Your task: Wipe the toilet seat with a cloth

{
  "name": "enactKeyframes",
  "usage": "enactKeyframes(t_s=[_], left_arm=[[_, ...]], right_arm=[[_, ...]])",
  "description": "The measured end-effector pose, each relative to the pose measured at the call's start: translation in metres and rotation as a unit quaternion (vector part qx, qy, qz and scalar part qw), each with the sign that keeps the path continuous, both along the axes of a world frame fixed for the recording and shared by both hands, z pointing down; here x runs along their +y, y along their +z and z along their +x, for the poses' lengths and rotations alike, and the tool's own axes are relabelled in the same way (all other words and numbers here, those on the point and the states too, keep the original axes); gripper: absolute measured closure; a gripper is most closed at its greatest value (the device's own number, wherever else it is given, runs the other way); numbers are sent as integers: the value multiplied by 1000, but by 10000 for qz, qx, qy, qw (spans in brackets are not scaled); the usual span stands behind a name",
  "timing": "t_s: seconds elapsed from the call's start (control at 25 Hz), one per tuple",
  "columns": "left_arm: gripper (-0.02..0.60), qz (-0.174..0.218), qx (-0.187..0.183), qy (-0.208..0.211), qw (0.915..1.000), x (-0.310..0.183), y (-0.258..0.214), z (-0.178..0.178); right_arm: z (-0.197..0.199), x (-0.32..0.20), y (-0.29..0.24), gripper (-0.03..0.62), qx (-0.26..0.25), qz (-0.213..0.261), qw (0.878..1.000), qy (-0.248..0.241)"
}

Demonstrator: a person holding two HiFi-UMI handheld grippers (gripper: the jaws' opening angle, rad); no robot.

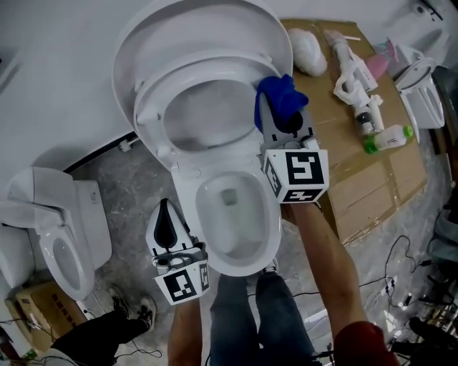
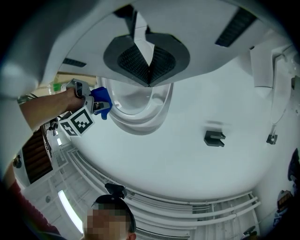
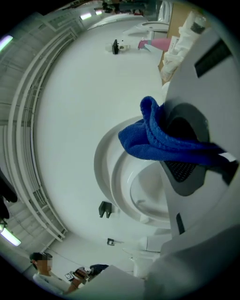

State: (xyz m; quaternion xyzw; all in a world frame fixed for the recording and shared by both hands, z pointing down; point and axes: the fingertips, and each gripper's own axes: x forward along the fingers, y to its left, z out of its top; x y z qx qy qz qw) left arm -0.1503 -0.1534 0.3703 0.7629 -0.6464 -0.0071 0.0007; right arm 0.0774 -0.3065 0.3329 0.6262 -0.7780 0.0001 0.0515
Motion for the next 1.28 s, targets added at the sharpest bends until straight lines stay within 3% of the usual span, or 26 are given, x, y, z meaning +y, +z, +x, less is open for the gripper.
enactKeyframes(t_s=[0.28,0.68,0.92,1.16,1.28], left_arm=[[566,-178,-19,15,9998,0,32,3],[566,-346,3,81,9994,-6,86,5],[566,-447,-3,111,9989,-8,119,1],[566,-548,-9,94,9985,-5,147,-10],[566,-587,5,57,9983,-5,156,-15]], right_arm=[[7,14,34,536,206,144,9996,154],[30,22,149,537,-160,-727,9955,584],[19,25,219,536,-98,-1119,9920,570],[10,23,259,536,-183,-1221,9897,726],[3,24,284,536,-201,-1492,9861,706]])
